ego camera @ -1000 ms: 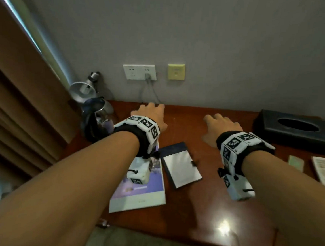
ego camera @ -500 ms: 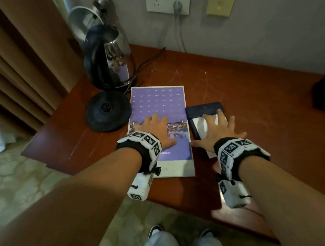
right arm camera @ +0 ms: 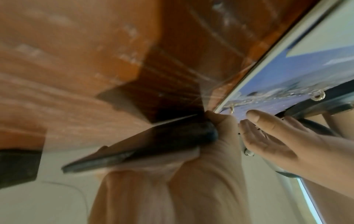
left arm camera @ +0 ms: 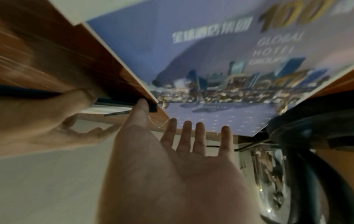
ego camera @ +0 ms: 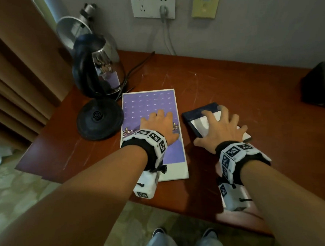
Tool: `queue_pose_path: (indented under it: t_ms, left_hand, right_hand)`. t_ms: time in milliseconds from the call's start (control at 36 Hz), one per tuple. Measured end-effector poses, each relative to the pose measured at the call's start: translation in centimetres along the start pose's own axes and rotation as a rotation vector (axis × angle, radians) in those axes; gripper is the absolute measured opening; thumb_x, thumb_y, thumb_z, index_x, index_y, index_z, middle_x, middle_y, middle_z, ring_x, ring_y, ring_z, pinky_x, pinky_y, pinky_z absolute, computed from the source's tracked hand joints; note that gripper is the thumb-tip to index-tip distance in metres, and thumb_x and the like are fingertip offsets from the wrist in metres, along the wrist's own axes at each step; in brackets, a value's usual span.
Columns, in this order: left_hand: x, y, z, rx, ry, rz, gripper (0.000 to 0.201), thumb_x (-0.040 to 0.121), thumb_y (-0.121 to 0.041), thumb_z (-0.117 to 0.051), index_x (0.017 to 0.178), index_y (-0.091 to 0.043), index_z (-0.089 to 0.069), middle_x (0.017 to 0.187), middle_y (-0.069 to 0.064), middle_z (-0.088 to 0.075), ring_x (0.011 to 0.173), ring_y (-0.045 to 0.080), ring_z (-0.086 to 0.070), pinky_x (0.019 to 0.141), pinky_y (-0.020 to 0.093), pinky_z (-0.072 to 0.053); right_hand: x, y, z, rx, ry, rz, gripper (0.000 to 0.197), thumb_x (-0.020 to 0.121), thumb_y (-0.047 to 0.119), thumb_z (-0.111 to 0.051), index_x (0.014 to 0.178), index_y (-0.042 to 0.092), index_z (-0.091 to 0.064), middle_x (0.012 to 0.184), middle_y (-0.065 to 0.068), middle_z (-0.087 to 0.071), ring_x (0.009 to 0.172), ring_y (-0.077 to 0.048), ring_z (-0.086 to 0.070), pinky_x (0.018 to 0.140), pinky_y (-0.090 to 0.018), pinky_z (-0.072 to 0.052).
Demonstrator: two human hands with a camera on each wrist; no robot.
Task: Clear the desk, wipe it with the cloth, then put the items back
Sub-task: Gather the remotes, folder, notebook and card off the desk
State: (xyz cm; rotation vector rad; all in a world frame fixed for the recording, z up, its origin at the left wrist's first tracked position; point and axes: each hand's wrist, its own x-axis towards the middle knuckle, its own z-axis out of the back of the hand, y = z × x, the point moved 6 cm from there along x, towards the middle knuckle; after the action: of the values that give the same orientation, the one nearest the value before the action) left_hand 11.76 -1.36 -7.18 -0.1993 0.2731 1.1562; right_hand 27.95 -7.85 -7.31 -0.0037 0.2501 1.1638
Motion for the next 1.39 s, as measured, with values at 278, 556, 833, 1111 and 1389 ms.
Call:
queue_pose_path:
  t_ms: [278,556,833,1111,1389]
  left_hand:
    - [0.7,-13.6,10.6,0.06,-0.071,-0.176,0.062,0.088,-0.054,-0.055,0.136,-0.02,-0.038,0.136,0.008,-0.042,0.126,0.033,-0.042,0.095,0.052,-0.038]
    - [-2.1,-35.9,15.0,0.05,-0.142,-0.502,0.052,0.089,-0.045,-0.056,0.133,-0.021,-0.041,0.132,0.006,-0.045,0.123,0.029,-0.044,0.093,0.048,-0.037]
    - [-1.7,-43.4,7.6,0.129,-0.082,-0.584,0.051,0.089,-0.044,-0.056,0.133,-0.022,-0.041,0.135,0.005,-0.044,0.124,0.028,-0.043,0.096,0.048,-0.037]
    - [0.0,-42.9,2.6,0.199,-0.036,-0.527,0.051,0.089,-0.044,-0.055,0.133,-0.022,-0.041,0.132,0.005,-0.045,0.122,0.028,-0.044,0.096,0.049,-0.037]
    - [-0.8,-40.5,6.8,0.142,-0.065,-0.473,0.052,0.089,-0.043,-0.056,0.134,-0.021,-0.04,0.133,0.006,-0.045,0.122,0.029,-0.044,0.095,0.049,-0.037]
  right_hand:
    - [-2.8,-10.7,11.5,-0.065,-0.168,-0.11,0.076,0.058,0.072,-0.066,0.125,0.042,-0.045,0.146,0.004,-0.023,0.128,-0.028,-0.021,0.099,-0.058,-0.027]
    - [-10.0,-31.5,17.7,-0.001,-0.262,-0.513,0.073,0.059,0.069,-0.068,0.124,0.042,-0.046,0.146,0.004,-0.024,0.129,-0.026,-0.024,0.097,-0.057,-0.028]
    - [-11.4,-39.5,11.0,0.076,-0.21,-0.653,0.069,0.059,0.066,-0.069,0.12,0.041,-0.049,0.144,0.002,-0.028,0.125,-0.027,-0.026,0.095,-0.055,-0.028]
    - [-9.5,-40.6,4.9,0.181,-0.122,-0.679,0.072,0.059,0.067,-0.068,0.123,0.041,-0.047,0.143,0.001,-0.028,0.125,-0.028,-0.026,0.091,-0.052,-0.032]
    - [-9.1,-39.1,8.9,0.116,-0.043,-0.607,0.07,0.074,0.062,-0.067,0.132,0.031,-0.044,0.145,-0.003,-0.024,0.128,-0.03,-0.028,0.096,-0.051,-0.037]
